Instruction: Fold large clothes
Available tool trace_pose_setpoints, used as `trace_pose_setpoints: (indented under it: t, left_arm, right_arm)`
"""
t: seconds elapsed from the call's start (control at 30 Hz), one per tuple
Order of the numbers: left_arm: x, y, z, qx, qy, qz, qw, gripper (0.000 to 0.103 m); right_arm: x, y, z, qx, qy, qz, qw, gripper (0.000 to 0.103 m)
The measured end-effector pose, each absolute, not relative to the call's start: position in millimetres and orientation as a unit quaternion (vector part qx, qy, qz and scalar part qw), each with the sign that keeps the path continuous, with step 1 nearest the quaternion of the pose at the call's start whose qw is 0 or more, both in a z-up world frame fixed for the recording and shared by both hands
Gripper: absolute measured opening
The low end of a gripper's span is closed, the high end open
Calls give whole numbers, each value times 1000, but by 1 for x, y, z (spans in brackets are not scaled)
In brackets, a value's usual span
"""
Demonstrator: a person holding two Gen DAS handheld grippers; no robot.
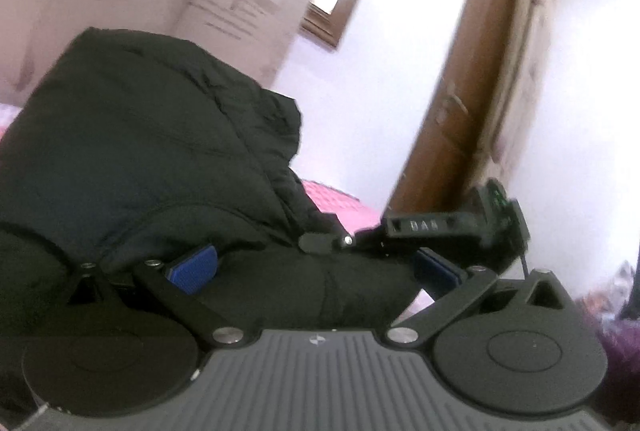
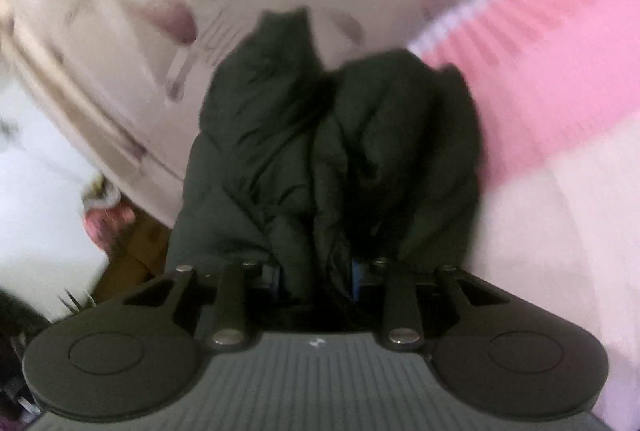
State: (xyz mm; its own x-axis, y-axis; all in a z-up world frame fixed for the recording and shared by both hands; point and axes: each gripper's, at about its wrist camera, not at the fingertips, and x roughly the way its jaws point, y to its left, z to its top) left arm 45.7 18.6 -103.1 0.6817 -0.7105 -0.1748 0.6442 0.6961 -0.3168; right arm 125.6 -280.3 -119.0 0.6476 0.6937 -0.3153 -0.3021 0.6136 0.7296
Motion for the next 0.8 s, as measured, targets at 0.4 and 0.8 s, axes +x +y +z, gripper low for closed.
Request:
trace_pose_setpoints:
  t: [0.4,0.8]
  left_arm:
    - [55,0,-100,-88,175,-377,905,101]
    - [39,25,-90,-109,131,-351,921,103]
  right_arm:
    - [106,-293,-111,327,295,273,855,48]
    - [71,-279,-106,182,318,220,904,49]
